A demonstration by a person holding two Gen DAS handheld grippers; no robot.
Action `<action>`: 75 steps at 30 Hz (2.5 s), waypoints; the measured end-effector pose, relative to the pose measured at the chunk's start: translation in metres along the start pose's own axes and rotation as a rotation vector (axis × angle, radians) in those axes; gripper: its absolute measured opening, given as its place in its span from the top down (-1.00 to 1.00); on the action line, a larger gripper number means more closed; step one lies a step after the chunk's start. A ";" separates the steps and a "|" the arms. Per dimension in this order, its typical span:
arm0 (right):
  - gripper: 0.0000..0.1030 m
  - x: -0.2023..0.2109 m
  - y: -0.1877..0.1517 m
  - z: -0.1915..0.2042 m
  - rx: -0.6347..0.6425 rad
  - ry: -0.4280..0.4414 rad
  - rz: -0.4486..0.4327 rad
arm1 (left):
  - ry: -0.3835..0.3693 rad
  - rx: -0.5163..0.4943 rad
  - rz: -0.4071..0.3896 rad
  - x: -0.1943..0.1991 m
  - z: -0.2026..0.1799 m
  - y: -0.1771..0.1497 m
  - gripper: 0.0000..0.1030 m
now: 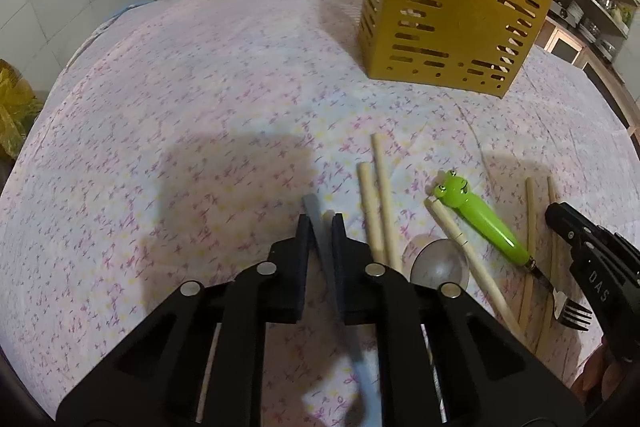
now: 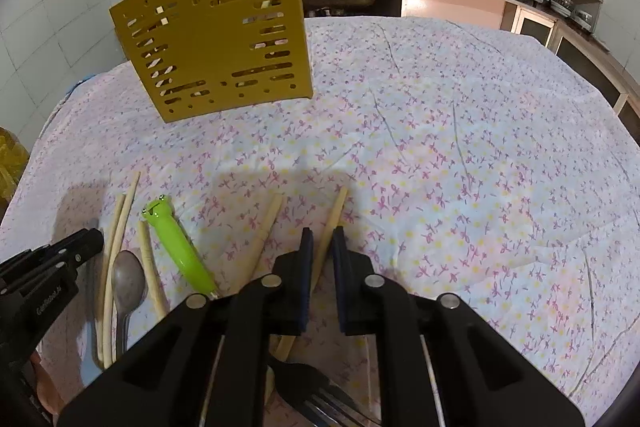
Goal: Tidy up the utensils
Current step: 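Grasp the light blue spoon with the left tool while the right tool grasps a chopstick, then lift the blue spoon and chopstick and carry both over the yellow holder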
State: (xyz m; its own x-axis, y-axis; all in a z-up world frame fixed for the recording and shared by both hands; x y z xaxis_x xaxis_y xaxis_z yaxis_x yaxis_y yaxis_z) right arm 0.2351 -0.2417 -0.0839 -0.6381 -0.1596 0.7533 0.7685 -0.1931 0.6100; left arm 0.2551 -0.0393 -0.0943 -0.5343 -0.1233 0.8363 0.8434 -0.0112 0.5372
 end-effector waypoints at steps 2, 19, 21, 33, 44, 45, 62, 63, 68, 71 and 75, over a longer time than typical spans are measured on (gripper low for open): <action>0.81 0.006 0.002 0.001 -0.006 -0.002 -0.029 | -0.019 0.000 -0.005 0.000 0.001 0.001 0.88; 0.88 0.117 0.034 0.009 0.020 0.012 -0.402 | -0.105 0.084 -0.372 0.108 0.034 0.019 0.89; 0.88 0.125 0.036 0.010 0.025 0.019 -0.439 | -0.114 0.090 -0.406 0.117 0.037 0.019 0.89; 0.88 0.152 0.029 0.012 0.071 0.023 -0.560 | -0.089 0.070 -0.517 0.142 0.044 0.010 0.89; 0.88 0.171 0.035 0.021 0.152 0.024 -0.605 | -0.088 0.075 -0.546 0.153 0.048 0.018 0.89; 0.88 0.173 0.037 0.023 0.157 0.025 -0.610 | -0.093 0.074 -0.549 0.155 0.049 0.022 0.89; 0.88 0.198 0.127 0.053 0.236 0.097 -0.670 | -0.141 0.050 -0.672 0.210 0.039 0.117 0.89; 0.88 0.199 0.136 0.055 0.237 0.100 -0.677 | -0.146 0.053 -0.682 0.214 0.038 0.125 0.89; 0.88 0.204 0.186 0.062 0.233 0.143 -0.734 | -0.193 0.071 -0.735 0.232 0.027 0.174 0.89; 0.88 0.198 0.211 0.066 0.246 0.138 -0.770 | -0.212 0.077 -0.762 0.233 0.017 0.200 0.89; 0.88 0.184 0.231 0.068 0.252 0.145 -0.801 | -0.217 0.064 -0.775 0.220 -0.002 0.222 0.89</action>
State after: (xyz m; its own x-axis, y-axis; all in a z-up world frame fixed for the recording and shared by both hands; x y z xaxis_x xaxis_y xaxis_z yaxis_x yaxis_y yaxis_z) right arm 0.2989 -0.2496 0.2122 -0.9804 -0.1922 0.0423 0.0590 -0.0819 0.9949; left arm 0.3248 -0.0709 0.2088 -0.9706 0.0917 0.2224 0.2269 0.0427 0.9730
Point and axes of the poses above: each gripper's, at about its wrist camera, not at the fingertips, and x roughly against the way its jaws point, z to its left, y to its top, the point moved 4 cm from there along -x, roughly the way its jaws point, and after that the axes turned 10 degrees about y, right-handed, at the moved point
